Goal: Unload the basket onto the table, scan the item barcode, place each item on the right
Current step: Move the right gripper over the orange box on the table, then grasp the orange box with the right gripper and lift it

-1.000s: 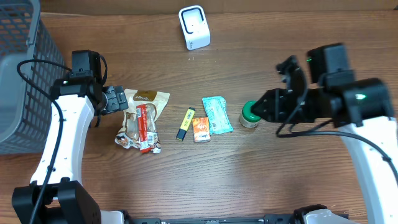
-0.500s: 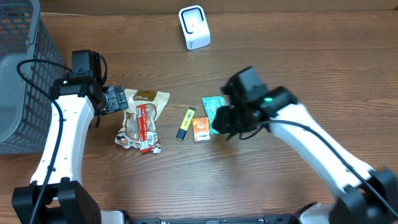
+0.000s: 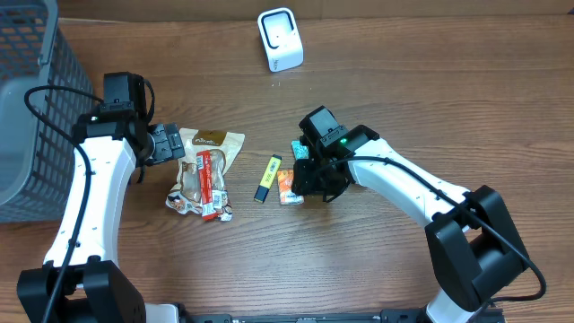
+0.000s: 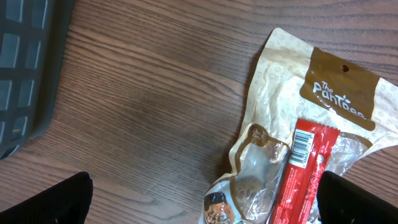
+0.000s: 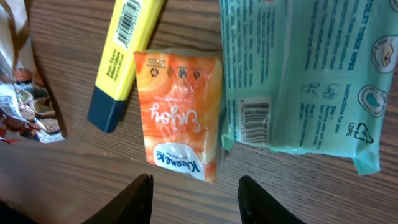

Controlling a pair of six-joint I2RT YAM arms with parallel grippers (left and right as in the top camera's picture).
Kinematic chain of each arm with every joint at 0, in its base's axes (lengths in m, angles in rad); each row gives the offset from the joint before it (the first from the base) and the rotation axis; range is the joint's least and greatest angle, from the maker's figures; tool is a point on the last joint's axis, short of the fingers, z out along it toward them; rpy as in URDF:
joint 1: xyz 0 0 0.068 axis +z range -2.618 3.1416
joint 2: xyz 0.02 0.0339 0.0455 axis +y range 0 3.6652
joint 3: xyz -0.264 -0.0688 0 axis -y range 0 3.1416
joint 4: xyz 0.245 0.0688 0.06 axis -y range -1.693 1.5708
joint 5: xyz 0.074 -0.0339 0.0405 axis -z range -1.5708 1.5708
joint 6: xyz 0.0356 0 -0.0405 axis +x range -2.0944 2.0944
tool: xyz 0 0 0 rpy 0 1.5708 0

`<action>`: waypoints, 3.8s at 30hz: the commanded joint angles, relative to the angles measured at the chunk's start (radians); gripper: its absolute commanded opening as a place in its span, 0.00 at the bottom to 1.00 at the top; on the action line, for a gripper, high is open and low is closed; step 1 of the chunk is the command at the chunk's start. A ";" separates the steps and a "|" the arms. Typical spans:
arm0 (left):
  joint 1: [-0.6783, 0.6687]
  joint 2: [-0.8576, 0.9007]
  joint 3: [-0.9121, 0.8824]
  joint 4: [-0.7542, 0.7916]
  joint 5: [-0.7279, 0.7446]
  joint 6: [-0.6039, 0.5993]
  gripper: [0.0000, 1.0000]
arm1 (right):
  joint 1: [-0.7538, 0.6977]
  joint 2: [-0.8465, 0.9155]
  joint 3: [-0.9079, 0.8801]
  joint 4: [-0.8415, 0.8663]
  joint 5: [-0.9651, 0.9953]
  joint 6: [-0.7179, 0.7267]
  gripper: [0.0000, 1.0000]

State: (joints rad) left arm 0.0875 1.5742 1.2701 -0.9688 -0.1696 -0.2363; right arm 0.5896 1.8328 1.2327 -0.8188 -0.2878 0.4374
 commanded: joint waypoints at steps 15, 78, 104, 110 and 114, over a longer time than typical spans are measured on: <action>0.004 0.008 0.005 0.001 -0.010 -0.004 1.00 | 0.000 0.045 -0.050 0.067 0.026 0.076 0.45; 0.004 0.008 0.005 0.001 -0.010 -0.004 1.00 | -0.074 0.035 -0.005 0.103 -0.463 -0.049 0.04; 0.004 0.008 0.005 0.001 -0.010 -0.004 1.00 | -0.334 -0.102 -0.005 0.177 -1.282 -0.282 0.04; 0.004 0.008 0.005 0.001 -0.010 -0.004 1.00 | -0.355 -0.221 -0.005 0.116 -1.282 -0.282 0.04; 0.004 0.008 0.005 0.001 -0.010 -0.004 1.00 | -0.384 -0.334 -0.005 0.077 -1.282 -0.282 0.04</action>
State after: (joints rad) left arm 0.0875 1.5742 1.2701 -0.9691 -0.1696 -0.2363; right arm 0.2340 1.6199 1.2064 -0.7238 -1.5364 0.1635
